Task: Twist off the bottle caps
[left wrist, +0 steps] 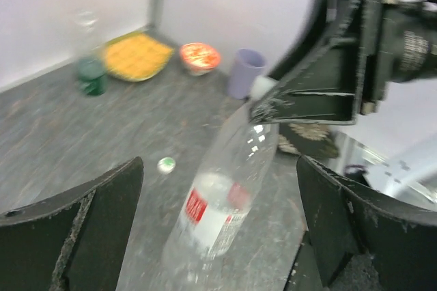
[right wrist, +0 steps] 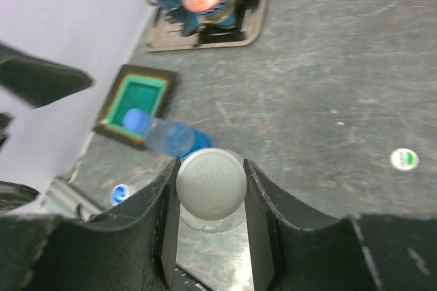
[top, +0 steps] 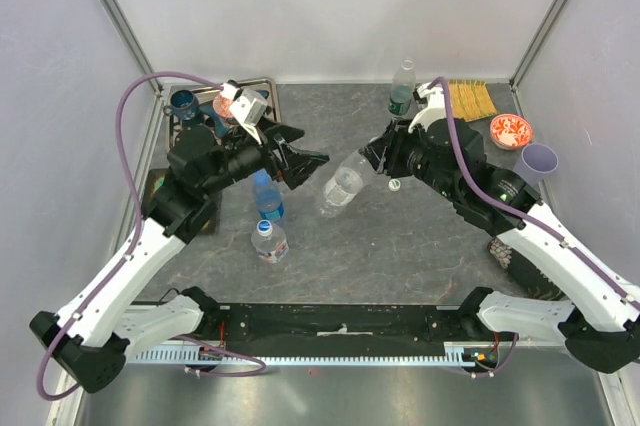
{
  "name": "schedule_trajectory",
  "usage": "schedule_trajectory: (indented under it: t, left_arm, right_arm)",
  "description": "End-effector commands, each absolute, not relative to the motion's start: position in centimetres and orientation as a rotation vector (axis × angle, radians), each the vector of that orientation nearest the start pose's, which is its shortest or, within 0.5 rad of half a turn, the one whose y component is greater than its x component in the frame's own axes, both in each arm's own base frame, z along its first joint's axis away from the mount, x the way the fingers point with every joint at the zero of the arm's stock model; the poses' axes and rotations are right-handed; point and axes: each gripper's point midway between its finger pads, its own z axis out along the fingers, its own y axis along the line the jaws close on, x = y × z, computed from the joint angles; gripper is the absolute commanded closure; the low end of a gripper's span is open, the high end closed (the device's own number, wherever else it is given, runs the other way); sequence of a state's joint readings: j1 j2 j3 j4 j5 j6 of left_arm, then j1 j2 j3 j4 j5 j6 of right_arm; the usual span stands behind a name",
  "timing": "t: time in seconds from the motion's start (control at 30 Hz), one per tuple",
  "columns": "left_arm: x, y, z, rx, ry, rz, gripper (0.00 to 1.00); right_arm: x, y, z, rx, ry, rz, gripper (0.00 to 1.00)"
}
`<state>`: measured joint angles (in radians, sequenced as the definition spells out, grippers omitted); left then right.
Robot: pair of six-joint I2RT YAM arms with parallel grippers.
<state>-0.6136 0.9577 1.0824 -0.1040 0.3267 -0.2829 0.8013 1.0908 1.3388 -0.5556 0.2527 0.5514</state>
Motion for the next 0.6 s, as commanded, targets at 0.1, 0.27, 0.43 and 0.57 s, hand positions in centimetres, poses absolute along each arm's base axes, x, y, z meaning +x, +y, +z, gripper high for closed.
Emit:
schedule_trajectory:
  t: [0.1,0.27,0.43,0.57]
  left_arm:
    - [16.7,-29.0,42.1,1.03,1.243,-1.431,0.0]
    - [16.3,-29.8,39.8,1.129,1.287,-1.529,0.0]
    - [17.0,-30.1,38.3,1.141,1.323,-1.504,0.0]
    - [17.1,-30.4,37.6,1.157,1.339,-1.507,0.01]
  right_arm:
    - [21.5,26.7,43.1,-0.259,1.765,1.095,1.0]
    - [20.5,26.5,44.7,-0.31,1.706,1.123,1.0]
    - [20.2,26.9,45.9,-0.344,1.666,1.151,1.0]
    - [20.0,27.3,46.5,-0.361,1.64,1.174,1.0]
